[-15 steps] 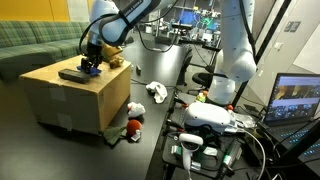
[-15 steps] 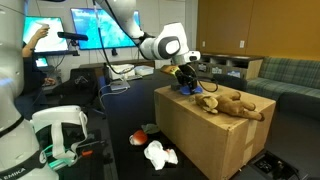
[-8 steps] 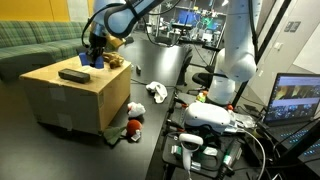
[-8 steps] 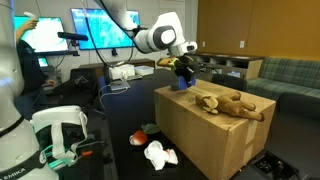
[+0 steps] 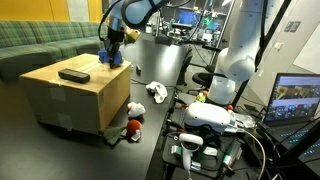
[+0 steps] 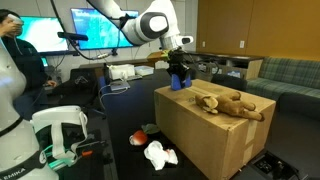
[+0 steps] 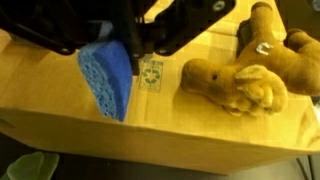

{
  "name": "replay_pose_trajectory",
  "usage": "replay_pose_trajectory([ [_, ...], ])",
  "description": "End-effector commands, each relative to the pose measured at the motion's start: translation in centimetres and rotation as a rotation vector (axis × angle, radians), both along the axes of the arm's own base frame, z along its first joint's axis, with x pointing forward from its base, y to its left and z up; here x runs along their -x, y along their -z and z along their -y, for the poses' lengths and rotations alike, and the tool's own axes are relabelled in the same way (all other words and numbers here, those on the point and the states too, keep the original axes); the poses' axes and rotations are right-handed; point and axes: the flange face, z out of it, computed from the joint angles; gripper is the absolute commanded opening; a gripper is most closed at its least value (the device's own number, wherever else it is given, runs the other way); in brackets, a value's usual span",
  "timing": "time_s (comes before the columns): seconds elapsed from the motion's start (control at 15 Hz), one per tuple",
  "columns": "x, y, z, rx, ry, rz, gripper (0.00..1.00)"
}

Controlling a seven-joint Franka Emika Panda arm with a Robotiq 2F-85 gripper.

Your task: Swap the things on the box with the things on the table

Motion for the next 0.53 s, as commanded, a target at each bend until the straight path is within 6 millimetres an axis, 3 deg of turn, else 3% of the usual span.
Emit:
replay_pose_trajectory([
  [0.0,4.8,0.0,2.6,0.03,0.0,-0.03,0.04],
  [0.47,12.6,4.4,5.4,0.051,0.059,-0.119,0.04],
])
